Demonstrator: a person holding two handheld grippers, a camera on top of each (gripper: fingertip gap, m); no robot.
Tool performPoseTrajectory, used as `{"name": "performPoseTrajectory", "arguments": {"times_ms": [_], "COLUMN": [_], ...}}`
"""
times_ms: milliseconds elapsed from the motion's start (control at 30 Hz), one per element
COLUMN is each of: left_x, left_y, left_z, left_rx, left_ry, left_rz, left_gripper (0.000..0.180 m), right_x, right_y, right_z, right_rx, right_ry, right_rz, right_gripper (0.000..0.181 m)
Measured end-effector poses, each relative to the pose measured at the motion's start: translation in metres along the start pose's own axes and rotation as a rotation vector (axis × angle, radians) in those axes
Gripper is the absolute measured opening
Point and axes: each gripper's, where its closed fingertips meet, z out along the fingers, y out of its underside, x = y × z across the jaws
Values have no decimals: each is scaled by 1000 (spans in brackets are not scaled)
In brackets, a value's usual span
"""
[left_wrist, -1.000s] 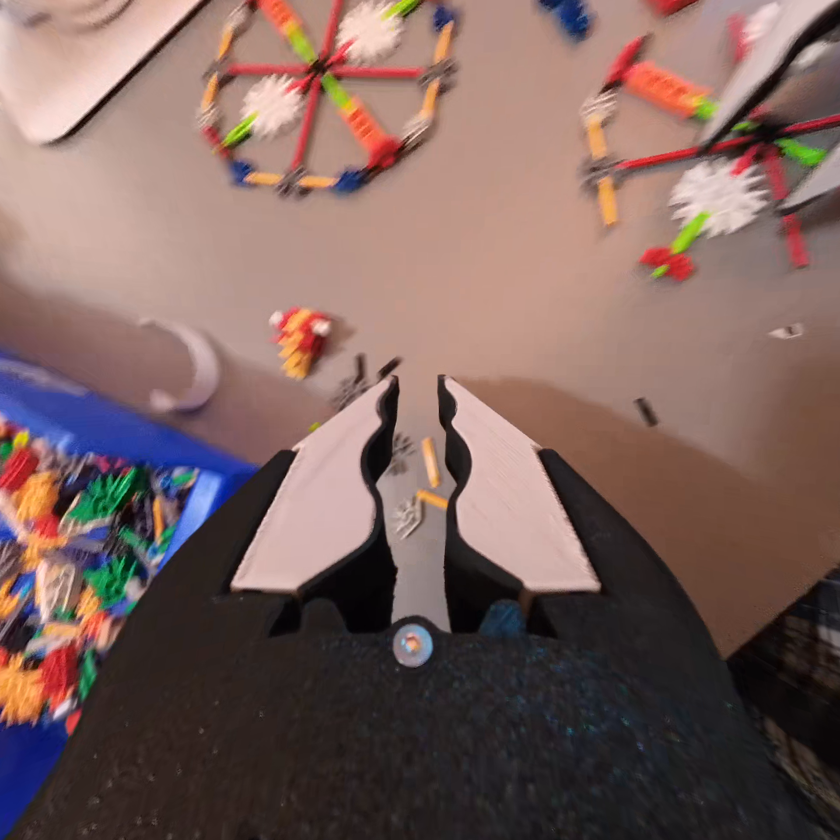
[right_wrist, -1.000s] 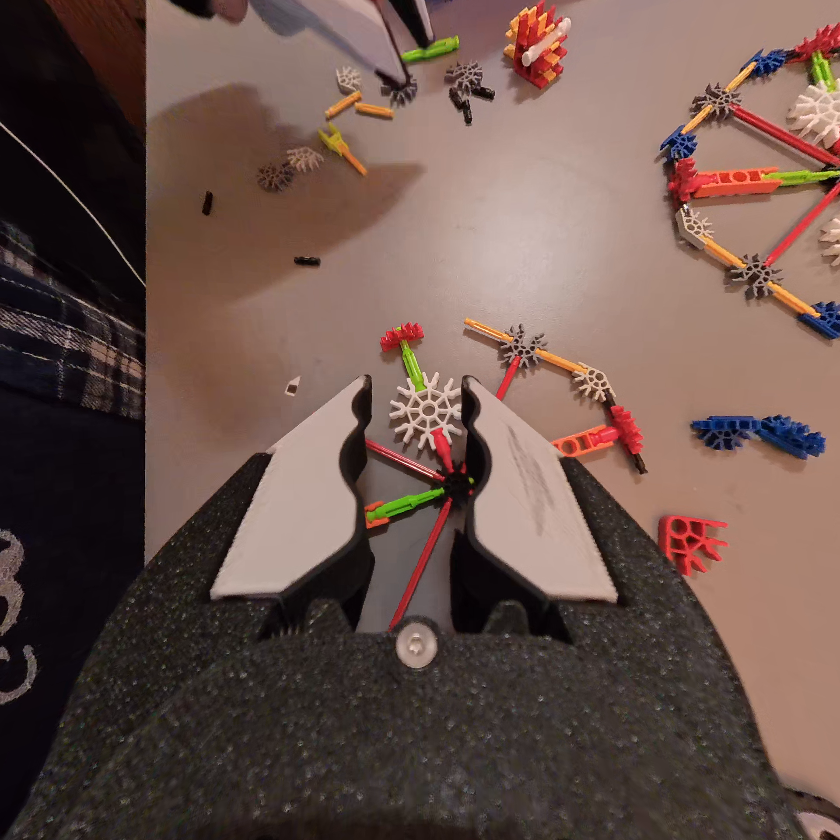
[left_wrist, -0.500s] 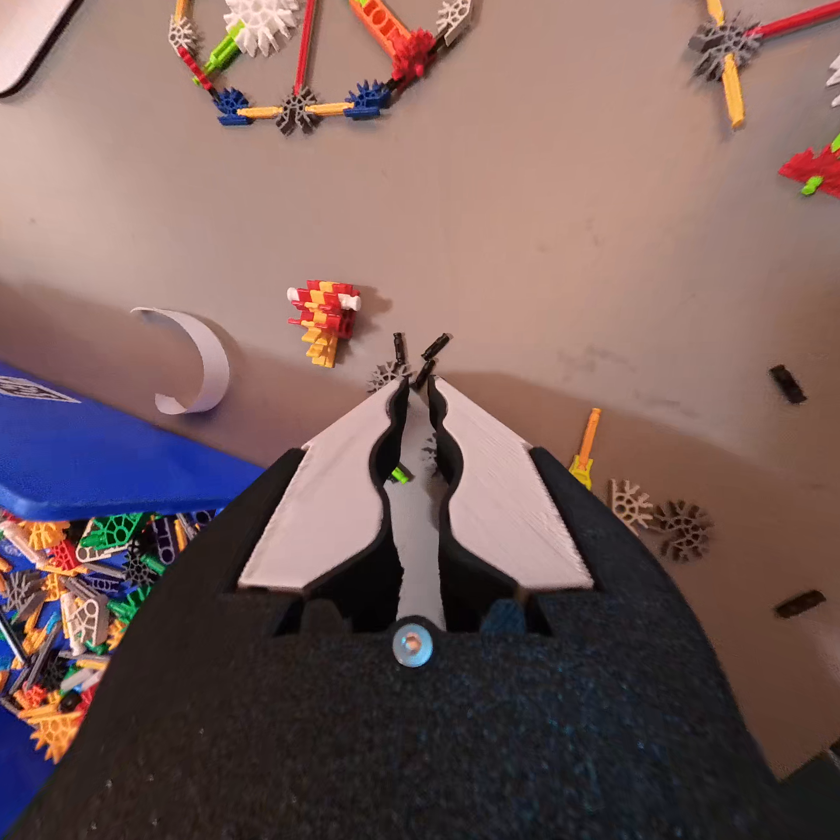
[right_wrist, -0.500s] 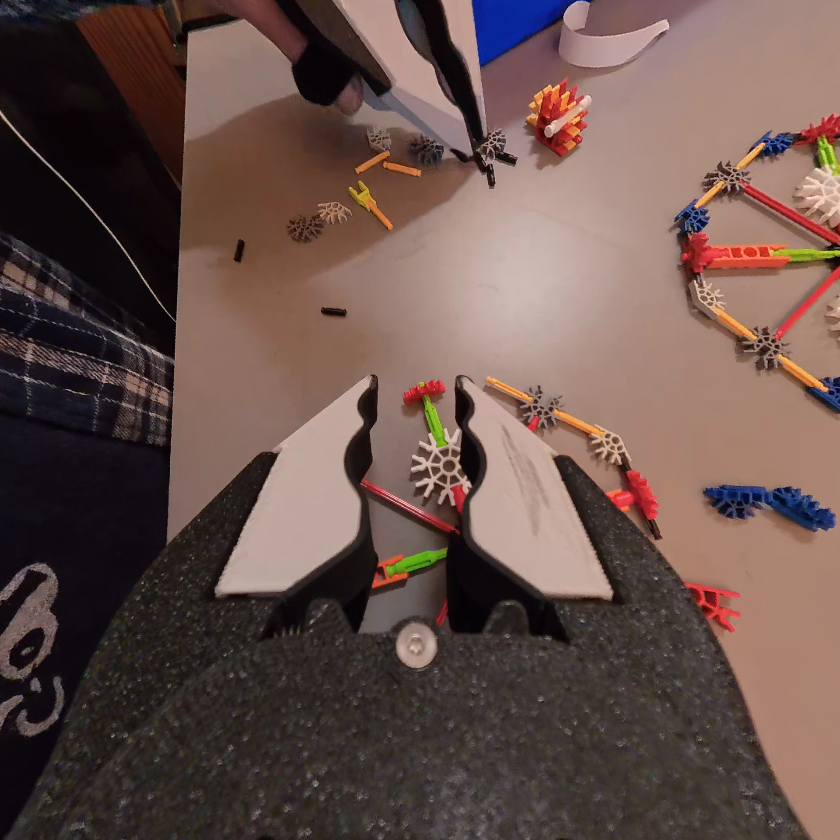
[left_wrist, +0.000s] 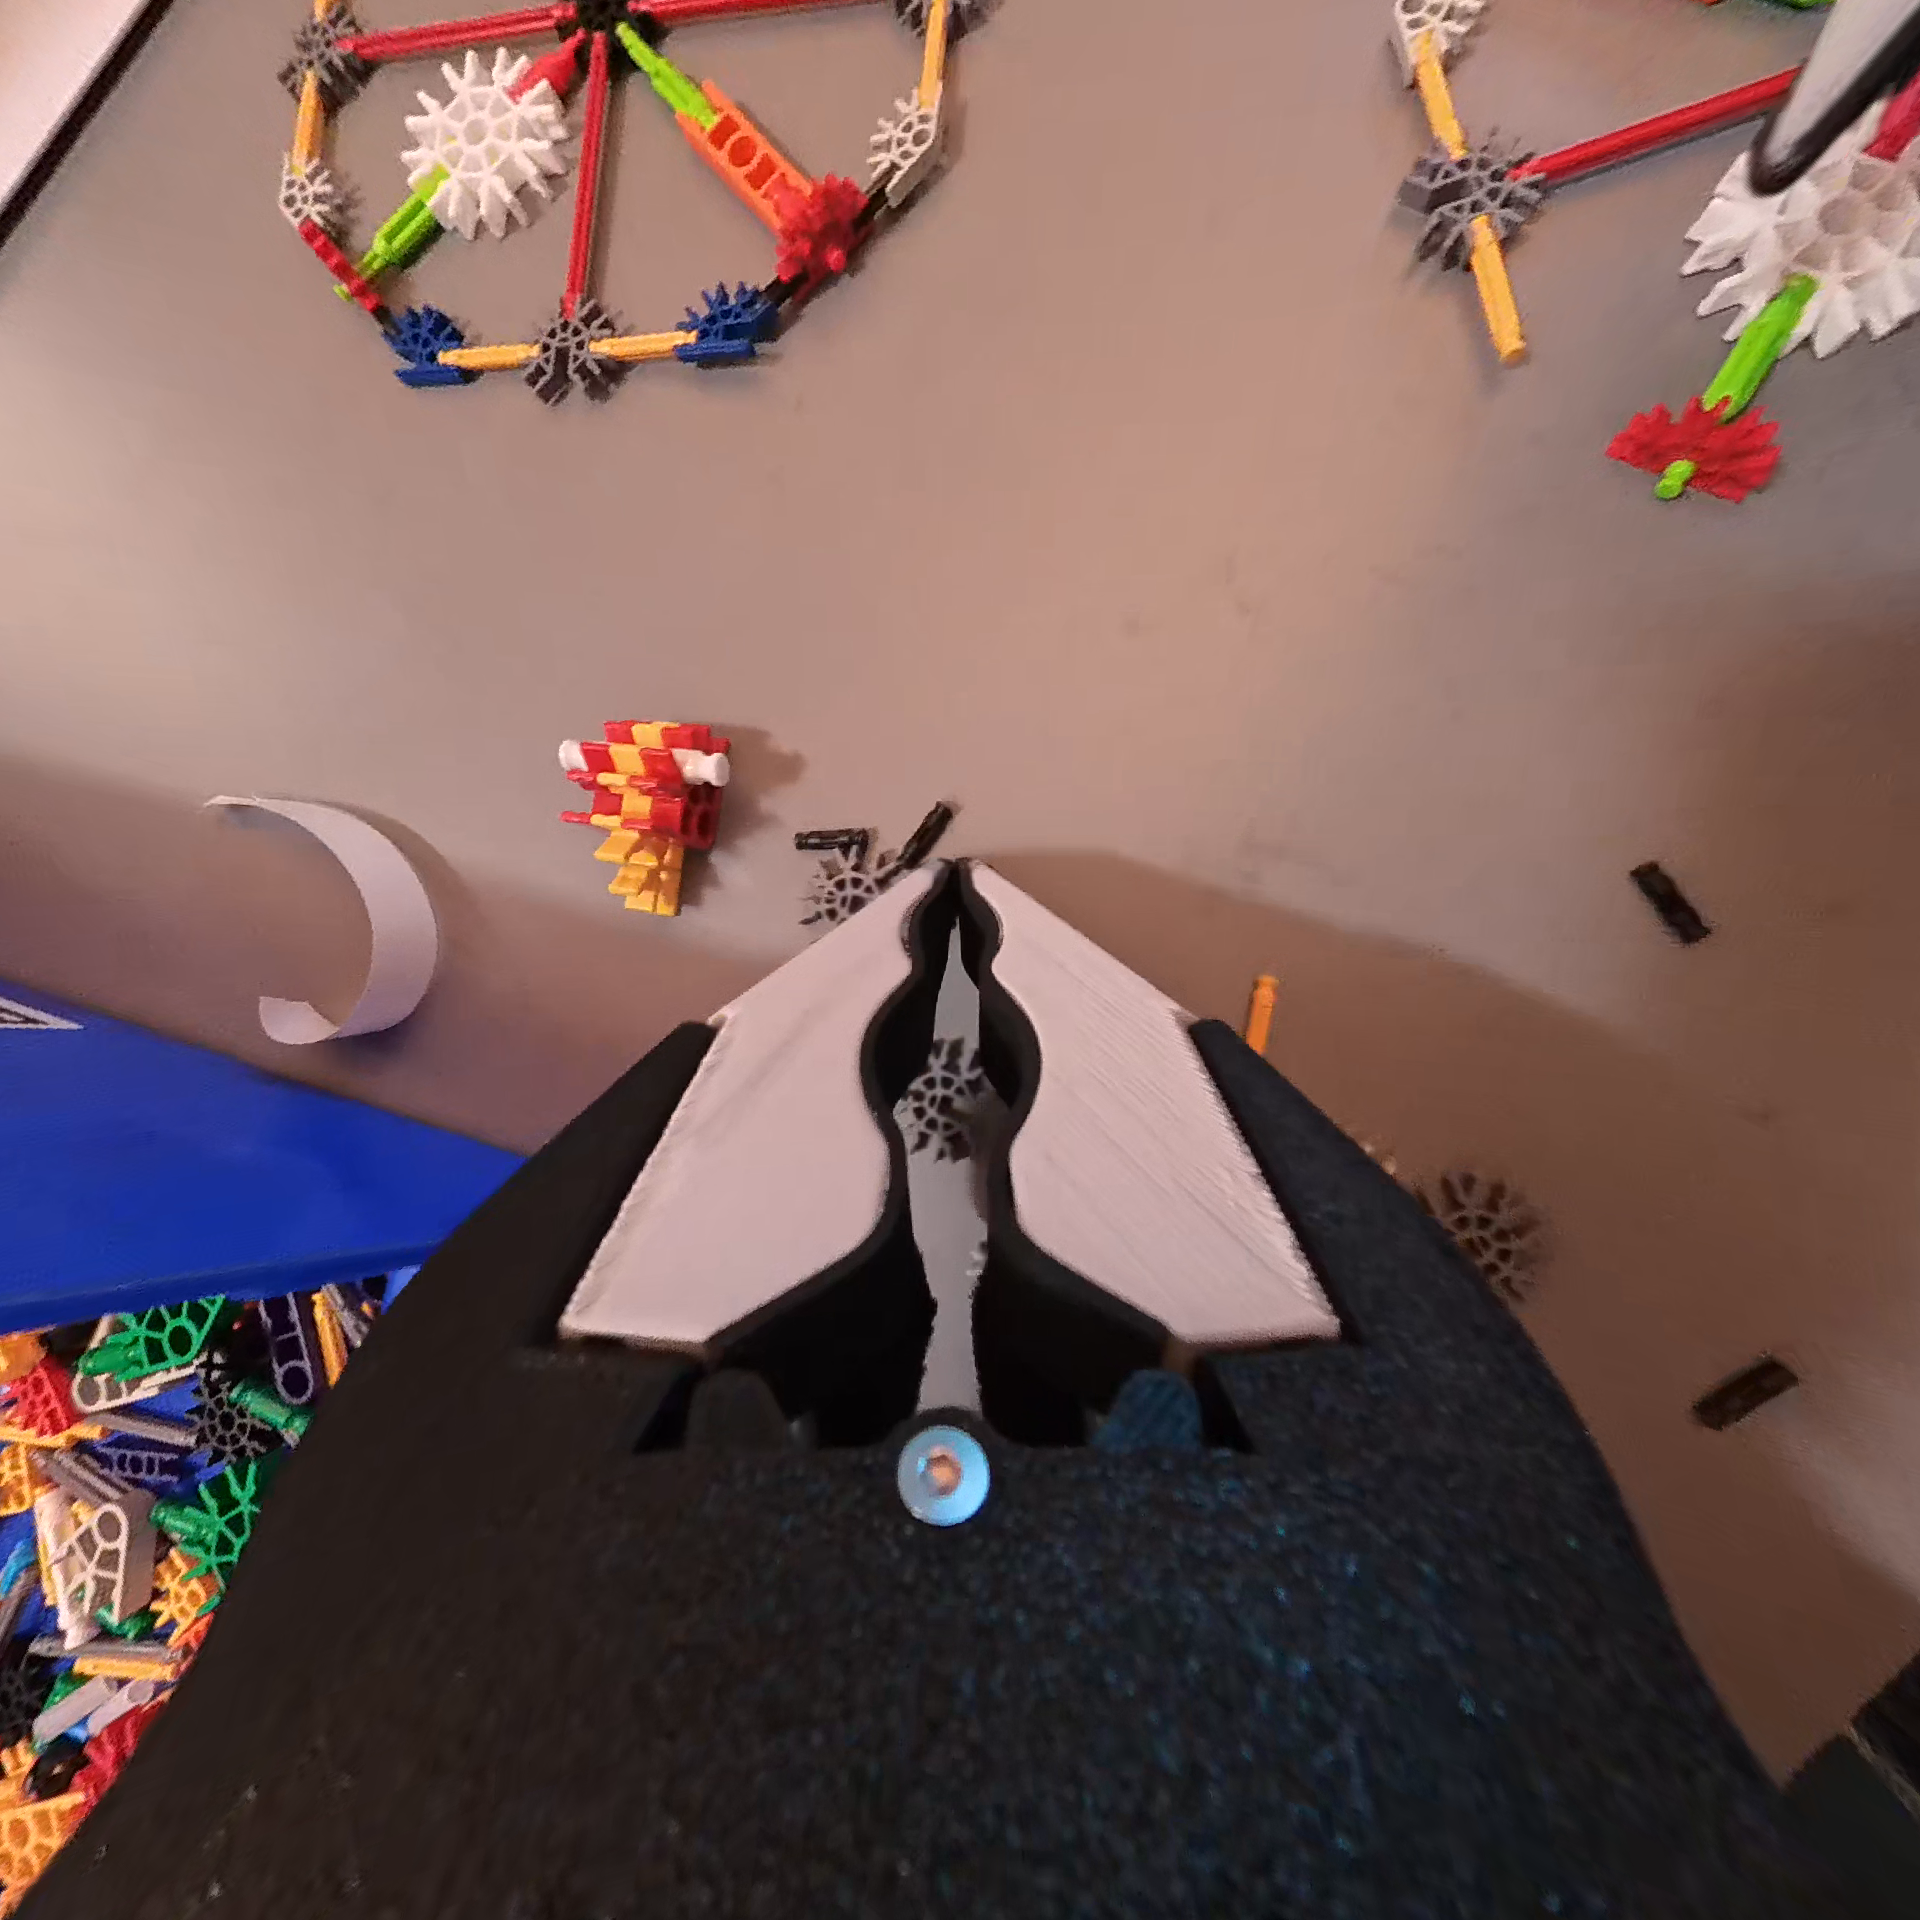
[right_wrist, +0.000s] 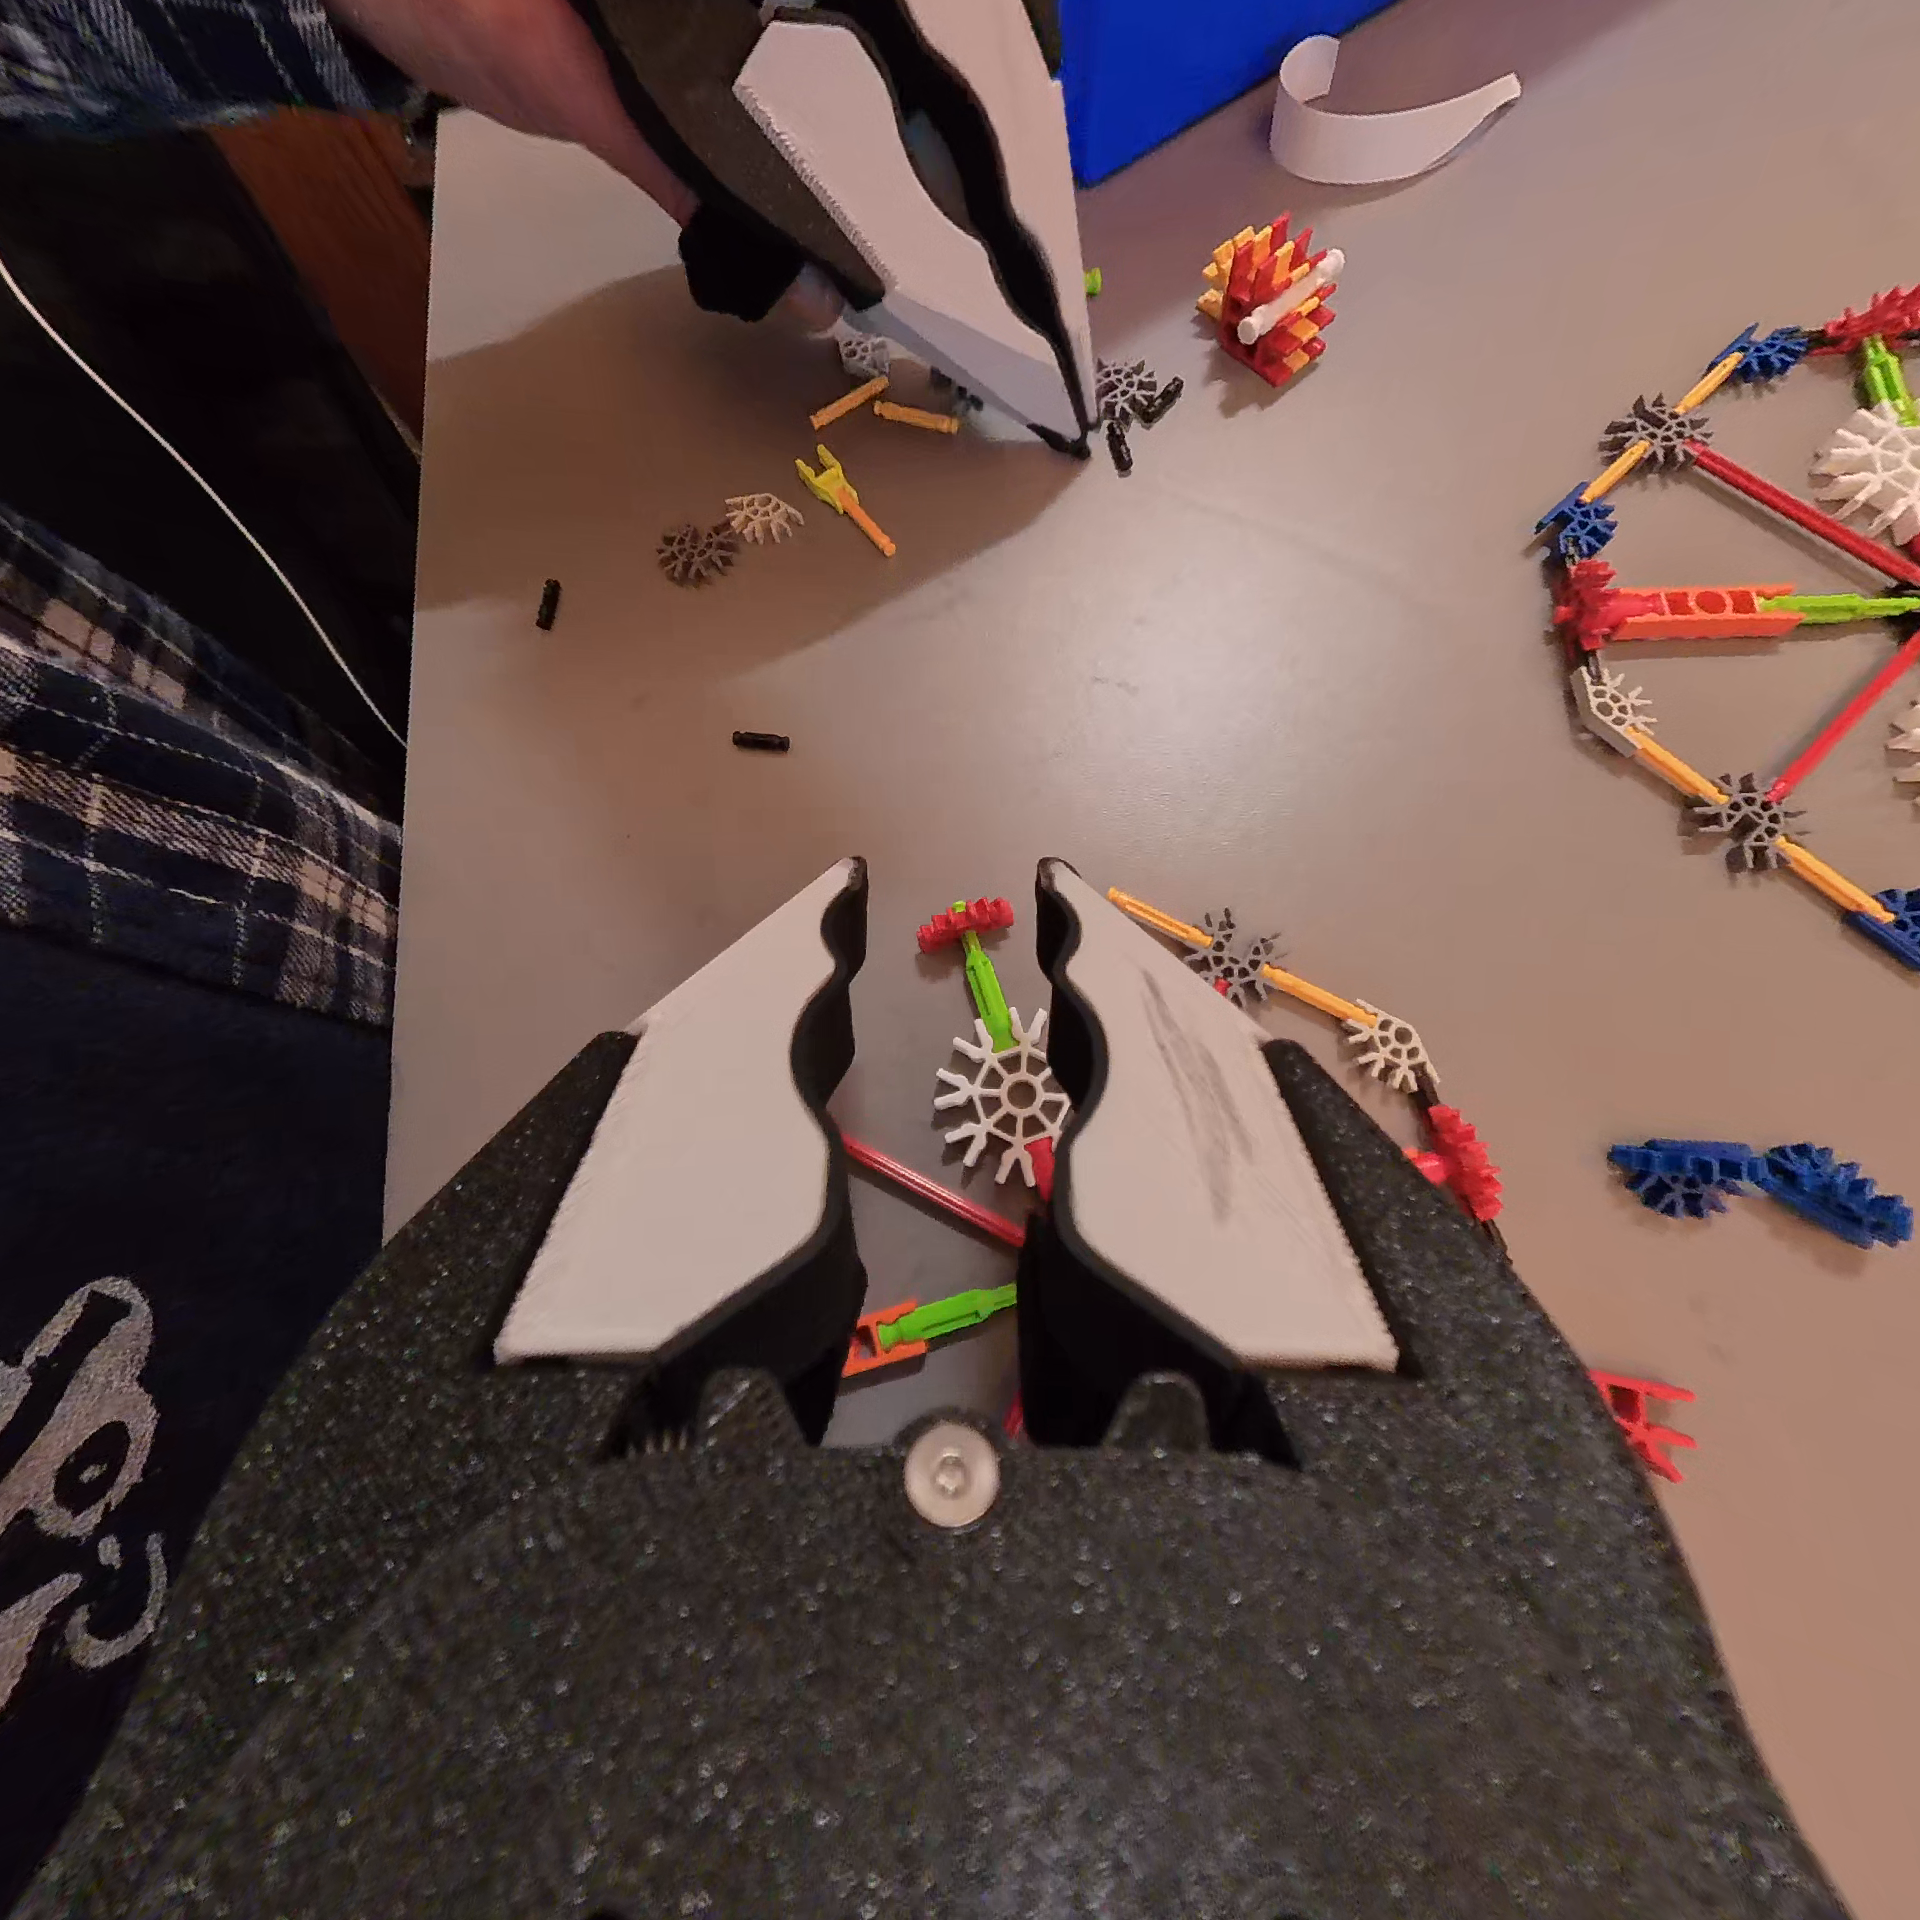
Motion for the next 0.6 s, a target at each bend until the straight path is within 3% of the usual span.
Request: {"name": "performPoseTrajectory", "arguments": {"times_ms": [600], "left_x": [17], "left_y": [-5], "left_z": [-12], "left_rx": [69], "left_ry": [40], "left_rz": [-15], "left_gripper": [0], "right_x": [0], "right_y": [-23], "right_z": [19], "right_rx": [-14], "right_ry": [-38], "right_rz": [-60], "right_gripper": [30]}}
